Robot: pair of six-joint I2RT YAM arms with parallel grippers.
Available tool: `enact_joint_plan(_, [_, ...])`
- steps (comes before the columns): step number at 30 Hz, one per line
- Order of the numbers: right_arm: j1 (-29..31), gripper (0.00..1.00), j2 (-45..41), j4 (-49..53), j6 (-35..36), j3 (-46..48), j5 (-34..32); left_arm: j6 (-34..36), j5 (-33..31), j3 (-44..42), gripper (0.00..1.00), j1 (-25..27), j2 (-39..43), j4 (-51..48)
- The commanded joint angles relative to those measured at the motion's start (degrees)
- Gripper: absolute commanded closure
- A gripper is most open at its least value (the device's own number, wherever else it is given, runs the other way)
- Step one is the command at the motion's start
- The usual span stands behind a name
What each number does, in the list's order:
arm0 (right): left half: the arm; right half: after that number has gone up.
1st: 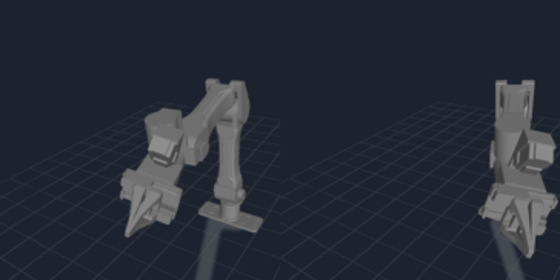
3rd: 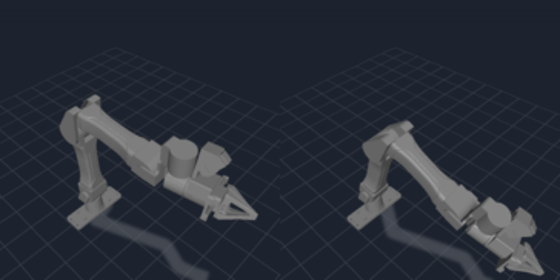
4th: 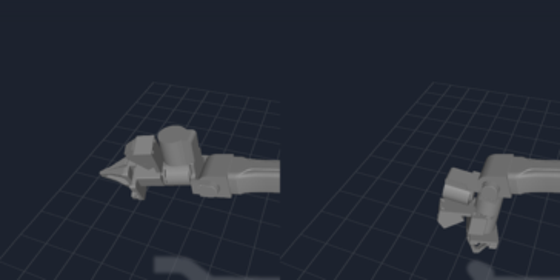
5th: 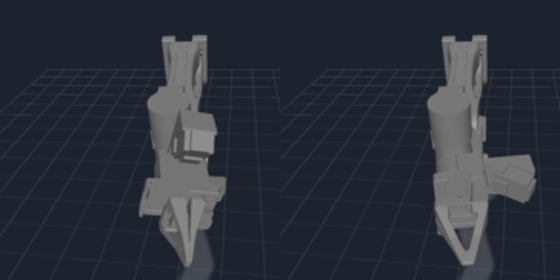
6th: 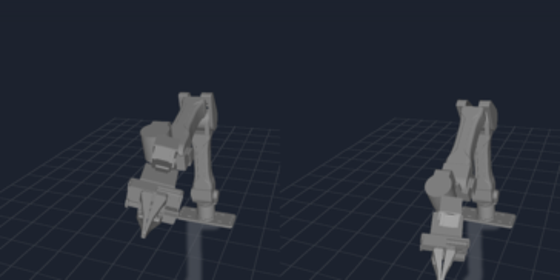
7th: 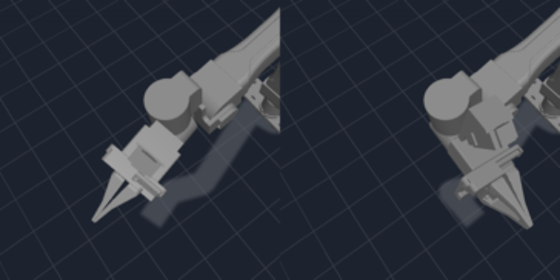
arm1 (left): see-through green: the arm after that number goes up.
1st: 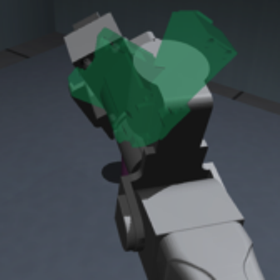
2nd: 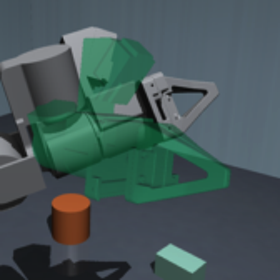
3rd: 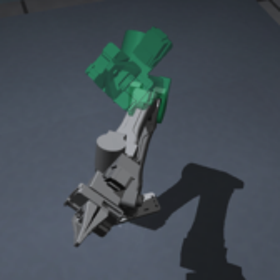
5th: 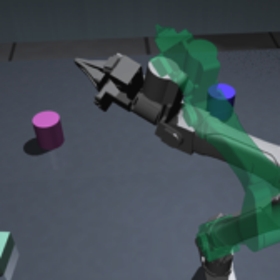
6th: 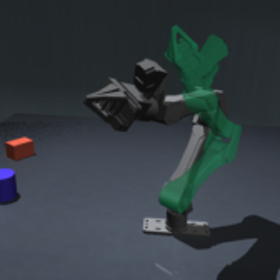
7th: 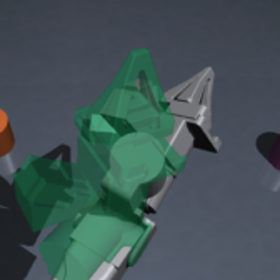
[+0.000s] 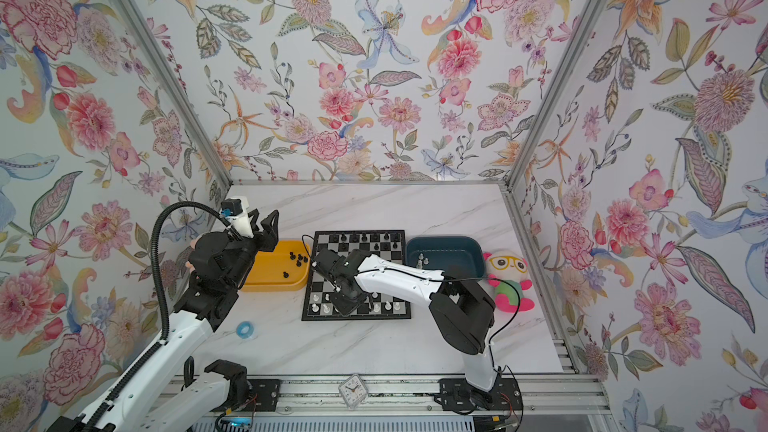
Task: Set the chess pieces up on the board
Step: 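Lower the white king onto the nearest row and open the right gripper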
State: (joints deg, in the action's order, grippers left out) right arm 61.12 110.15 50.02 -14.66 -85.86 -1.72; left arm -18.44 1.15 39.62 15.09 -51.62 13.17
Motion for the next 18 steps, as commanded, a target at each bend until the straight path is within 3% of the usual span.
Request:
enact_joint_plan(1, [0.35, 1.00, 1.11, -0.32, -0.73, -0.45, 0.57, 0.53, 0.70, -1.21, 0.42, -0.55, 0.72, 0.34])
enact_joint_plan(18, [-0.04, 0.97, 1.98, -1.33, -1.25, 1.31, 0.74, 0.68, 0.35, -1.73, 0.42, -0.52, 0.42, 0.32])
